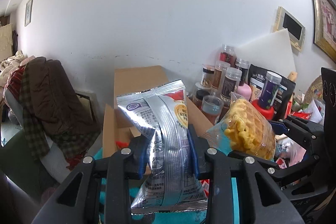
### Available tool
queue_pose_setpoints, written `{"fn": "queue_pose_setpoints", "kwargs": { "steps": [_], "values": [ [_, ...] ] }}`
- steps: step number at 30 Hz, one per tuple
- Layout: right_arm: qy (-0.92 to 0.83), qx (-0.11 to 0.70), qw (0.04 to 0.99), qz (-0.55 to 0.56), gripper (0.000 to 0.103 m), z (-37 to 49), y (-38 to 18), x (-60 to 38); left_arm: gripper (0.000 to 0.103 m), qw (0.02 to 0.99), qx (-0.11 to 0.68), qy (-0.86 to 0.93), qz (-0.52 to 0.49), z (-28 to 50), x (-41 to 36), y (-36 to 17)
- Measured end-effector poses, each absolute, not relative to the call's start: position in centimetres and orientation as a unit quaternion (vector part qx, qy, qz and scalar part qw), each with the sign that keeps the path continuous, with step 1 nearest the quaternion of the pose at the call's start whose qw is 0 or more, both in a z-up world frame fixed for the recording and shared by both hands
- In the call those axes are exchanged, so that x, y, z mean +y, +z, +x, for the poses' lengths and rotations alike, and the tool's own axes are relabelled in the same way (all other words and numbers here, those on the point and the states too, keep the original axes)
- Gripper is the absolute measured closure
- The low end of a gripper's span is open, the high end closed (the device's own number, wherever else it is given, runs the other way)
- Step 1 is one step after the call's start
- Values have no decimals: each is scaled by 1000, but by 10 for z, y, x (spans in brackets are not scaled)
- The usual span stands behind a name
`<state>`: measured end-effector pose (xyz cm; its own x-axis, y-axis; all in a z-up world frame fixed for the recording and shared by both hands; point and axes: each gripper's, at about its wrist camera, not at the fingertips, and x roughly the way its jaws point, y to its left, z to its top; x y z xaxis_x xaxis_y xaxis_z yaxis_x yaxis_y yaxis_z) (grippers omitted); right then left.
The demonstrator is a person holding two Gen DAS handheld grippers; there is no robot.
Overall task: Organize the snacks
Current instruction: 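Lift the silver bag and waffle and carry both over the box, then open the left tool into the box while the right tool releases the waffle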
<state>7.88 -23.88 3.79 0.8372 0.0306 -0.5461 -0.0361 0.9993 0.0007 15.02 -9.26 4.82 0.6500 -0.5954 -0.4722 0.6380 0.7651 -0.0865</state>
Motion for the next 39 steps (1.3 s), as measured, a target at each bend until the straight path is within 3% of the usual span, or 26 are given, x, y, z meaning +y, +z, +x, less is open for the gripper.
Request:
{"fn": "queue_pose_setpoints", "kwargs": {
  "steps": [18, 39],
  "values": [
    [11, 281, 960, 3, 26, 186, 27, -284, 71, 912, 258, -316, 37, 257, -142, 27],
    [31, 362, 931, 44, 25, 256, -49, -302, 71, 889, 359, -273, 74, 324, -171, -56]
  ]
}}
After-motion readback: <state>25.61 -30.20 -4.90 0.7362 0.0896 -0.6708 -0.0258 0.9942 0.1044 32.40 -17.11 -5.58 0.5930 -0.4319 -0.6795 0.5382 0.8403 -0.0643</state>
